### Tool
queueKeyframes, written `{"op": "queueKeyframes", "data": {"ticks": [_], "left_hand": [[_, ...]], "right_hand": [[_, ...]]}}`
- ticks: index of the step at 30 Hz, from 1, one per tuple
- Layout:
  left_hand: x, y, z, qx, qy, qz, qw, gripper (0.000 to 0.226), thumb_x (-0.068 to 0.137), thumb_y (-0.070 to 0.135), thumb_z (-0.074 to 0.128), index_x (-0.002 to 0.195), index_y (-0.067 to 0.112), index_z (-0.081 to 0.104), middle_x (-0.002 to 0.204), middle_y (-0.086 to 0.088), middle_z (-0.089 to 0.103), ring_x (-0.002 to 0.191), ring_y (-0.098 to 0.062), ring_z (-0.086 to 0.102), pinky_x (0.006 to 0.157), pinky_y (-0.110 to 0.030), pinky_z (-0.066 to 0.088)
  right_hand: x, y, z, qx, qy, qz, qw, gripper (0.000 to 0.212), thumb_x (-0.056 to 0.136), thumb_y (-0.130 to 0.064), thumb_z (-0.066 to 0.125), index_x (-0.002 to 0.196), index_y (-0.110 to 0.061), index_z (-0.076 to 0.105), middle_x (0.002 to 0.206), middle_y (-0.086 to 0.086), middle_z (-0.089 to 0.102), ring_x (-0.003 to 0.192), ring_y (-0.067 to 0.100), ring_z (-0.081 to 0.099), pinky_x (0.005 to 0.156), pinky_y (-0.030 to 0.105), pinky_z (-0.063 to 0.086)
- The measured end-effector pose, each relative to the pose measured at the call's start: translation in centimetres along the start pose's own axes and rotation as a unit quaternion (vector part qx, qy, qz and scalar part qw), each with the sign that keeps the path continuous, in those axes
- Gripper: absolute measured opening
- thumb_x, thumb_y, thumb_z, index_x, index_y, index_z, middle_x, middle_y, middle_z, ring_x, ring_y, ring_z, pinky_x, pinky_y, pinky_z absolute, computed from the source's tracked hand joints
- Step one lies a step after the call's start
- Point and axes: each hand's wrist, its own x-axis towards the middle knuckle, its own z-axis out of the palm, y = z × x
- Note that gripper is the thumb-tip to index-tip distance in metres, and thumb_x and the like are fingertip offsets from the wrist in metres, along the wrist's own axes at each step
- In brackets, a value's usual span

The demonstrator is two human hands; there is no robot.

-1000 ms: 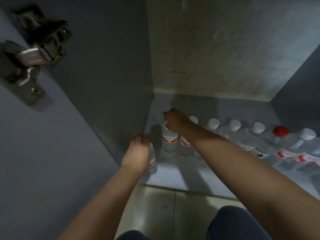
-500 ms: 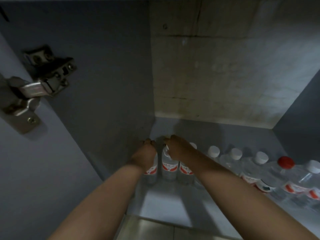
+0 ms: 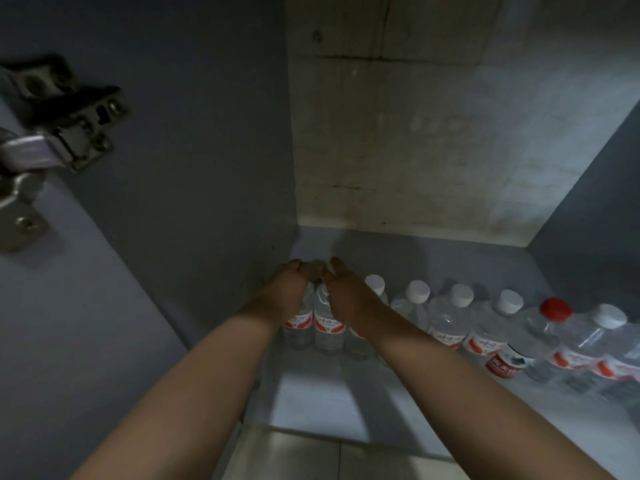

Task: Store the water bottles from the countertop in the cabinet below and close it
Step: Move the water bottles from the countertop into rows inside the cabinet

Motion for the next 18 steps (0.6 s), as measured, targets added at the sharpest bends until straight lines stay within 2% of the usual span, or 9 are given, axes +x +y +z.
{"op": "queueKeyframes", "data": {"ticks": [3,5,10,14,15,16,18], "left_hand": [[-0.1,-0.3,0.1,0.035,-0.018,-0.020,0.999,0.063,0.097,0.013,0.040,0.150,0.005,0.007,0.157,-0.018,0.014,0.145,-0.029,0.019,0.120,-0.029,0.017],[-0.5,-0.4,0.0,0.053,-0.024,-0.036,0.998,0.066,0.096,0.012,0.039,0.150,0.006,0.002,0.158,-0.019,0.006,0.147,-0.031,0.011,0.122,-0.034,0.014],[-3.4,-0.1,-0.2,0.052,-0.019,-0.070,0.996,0.061,0.098,0.015,0.037,0.151,0.011,0.006,0.159,-0.013,0.007,0.147,-0.029,0.009,0.121,-0.034,0.012],[-7.5,0.6,-0.9,0.055,-0.047,-0.124,0.990,0.053,0.100,0.014,0.029,0.150,0.013,0.013,0.158,-0.013,0.012,0.147,-0.030,0.011,0.119,-0.039,0.018],[-8.6,1.0,-1.4,0.065,-0.063,-0.125,0.988,0.051,0.100,0.015,0.028,0.150,0.015,0.016,0.158,-0.013,0.014,0.146,-0.032,0.012,0.119,-0.040,0.020],[-9.7,1.5,-2.2,0.066,-0.087,-0.120,0.987,0.050,0.100,0.016,0.029,0.149,0.018,0.019,0.158,-0.012,0.015,0.146,-0.034,0.011,0.119,-0.041,0.019],[-12.4,3.0,-4.0,0.058,-0.124,-0.112,0.984,0.052,0.099,0.017,0.032,0.149,0.023,0.019,0.159,-0.008,0.013,0.147,-0.036,0.005,0.120,-0.044,0.012]], "right_hand": [[-0.6,0.2,-0.1,-0.009,0.028,-0.010,1.000,0.062,0.099,-0.005,0.038,0.151,-0.009,0.003,0.160,0.016,0.000,0.148,0.028,0.005,0.121,0.030,0.008],[-1.0,0.1,-0.2,-0.017,0.039,-0.015,0.999,0.062,0.098,-0.002,0.038,0.150,-0.008,0.007,0.160,0.015,0.002,0.148,0.027,0.005,0.120,0.030,0.009],[-2.0,-0.3,-0.2,-0.026,0.064,-0.003,0.998,0.060,0.097,-0.006,0.039,0.150,-0.011,0.013,0.159,0.015,0.007,0.148,0.026,0.009,0.117,0.031,0.021],[-4.4,-1.7,-1.3,-0.055,0.045,0.051,0.996,0.055,0.098,-0.010,0.035,0.149,-0.006,0.016,0.158,0.018,0.011,0.147,0.030,0.011,0.118,0.037,0.021],[-5.4,-2.3,-2.0,-0.069,0.018,0.054,0.996,0.054,0.098,-0.010,0.037,0.149,-0.005,0.018,0.157,0.020,0.014,0.146,0.032,0.015,0.117,0.038,0.023],[-6.3,-2.8,-2.4,-0.086,0.025,0.041,0.995,0.055,0.095,-0.010,0.047,0.146,-0.003,0.027,0.153,0.025,0.024,0.142,0.036,0.026,0.113,0.038,0.031],[-9.0,-4.2,-4.1,-0.101,0.033,0.036,0.994,0.061,0.066,-0.011,0.081,0.122,0.000,0.060,0.126,0.032,0.058,0.113,0.042,0.061,0.088,0.041,0.055]]}}
